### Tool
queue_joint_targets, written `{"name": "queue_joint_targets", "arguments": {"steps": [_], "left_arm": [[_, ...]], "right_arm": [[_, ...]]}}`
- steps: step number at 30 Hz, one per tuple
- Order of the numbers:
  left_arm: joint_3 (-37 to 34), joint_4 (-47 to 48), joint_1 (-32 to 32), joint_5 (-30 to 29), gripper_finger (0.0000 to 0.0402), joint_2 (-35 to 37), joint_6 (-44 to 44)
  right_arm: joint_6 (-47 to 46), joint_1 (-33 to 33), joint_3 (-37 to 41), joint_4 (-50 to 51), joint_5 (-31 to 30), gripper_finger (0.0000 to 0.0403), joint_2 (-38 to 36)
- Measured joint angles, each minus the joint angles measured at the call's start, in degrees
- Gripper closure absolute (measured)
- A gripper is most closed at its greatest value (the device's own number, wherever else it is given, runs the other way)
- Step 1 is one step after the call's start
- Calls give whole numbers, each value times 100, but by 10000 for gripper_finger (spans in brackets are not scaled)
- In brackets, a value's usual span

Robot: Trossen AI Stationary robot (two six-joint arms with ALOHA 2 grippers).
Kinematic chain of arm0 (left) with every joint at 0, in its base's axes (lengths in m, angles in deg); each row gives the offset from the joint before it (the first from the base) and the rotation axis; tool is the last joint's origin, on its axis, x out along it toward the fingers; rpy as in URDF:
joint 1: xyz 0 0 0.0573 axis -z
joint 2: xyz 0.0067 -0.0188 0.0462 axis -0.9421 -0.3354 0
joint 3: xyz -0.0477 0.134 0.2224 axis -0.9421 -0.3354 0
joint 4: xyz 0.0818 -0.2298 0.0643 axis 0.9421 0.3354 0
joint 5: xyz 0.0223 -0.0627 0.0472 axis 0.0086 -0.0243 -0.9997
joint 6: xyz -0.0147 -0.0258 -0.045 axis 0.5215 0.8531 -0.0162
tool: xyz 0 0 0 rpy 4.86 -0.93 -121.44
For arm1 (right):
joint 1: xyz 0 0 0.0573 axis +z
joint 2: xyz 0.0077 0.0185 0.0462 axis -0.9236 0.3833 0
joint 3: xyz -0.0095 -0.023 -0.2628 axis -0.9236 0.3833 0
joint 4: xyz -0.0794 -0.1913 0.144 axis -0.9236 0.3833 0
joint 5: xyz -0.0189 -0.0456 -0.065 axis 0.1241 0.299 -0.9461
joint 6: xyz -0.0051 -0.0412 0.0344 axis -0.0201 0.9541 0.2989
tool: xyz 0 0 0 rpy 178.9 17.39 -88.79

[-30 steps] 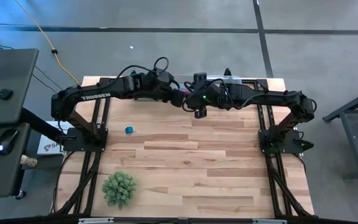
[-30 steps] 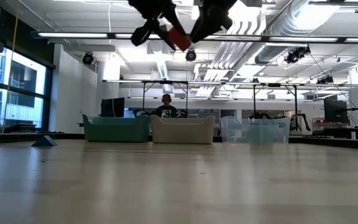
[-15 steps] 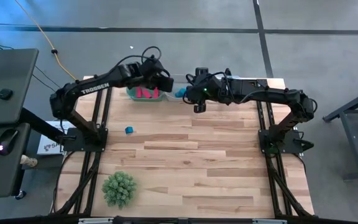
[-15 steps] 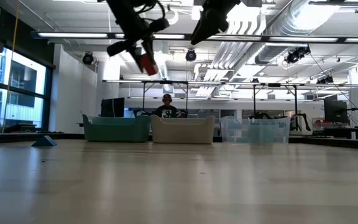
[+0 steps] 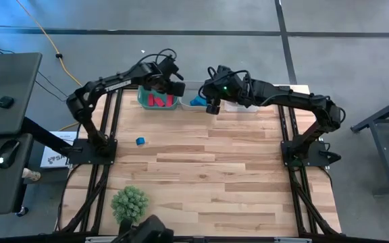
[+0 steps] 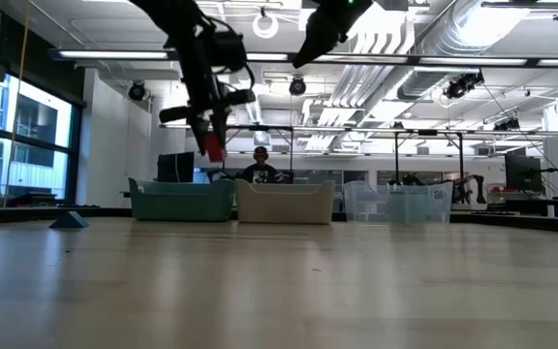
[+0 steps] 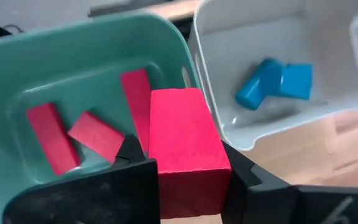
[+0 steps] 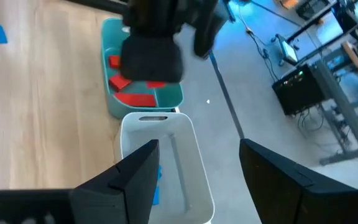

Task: Sort & place blocks by color
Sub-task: Put the red block into the green bin

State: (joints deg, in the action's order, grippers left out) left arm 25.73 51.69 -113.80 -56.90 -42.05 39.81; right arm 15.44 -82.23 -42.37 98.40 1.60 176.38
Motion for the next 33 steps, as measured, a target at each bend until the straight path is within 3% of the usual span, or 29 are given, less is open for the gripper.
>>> {"name": "queue_joint_targets", "arguments": {"steps": [21, 33], "left_arm": [[2, -1, -115, 31, 348, -1148, -417], [2, 7, -175, 12, 302, -1183, -720]], "right_arm": [[-628, -59, 0, 71, 7, 190, -2], [-1020, -56, 2, 254, 15, 190, -4]]}}
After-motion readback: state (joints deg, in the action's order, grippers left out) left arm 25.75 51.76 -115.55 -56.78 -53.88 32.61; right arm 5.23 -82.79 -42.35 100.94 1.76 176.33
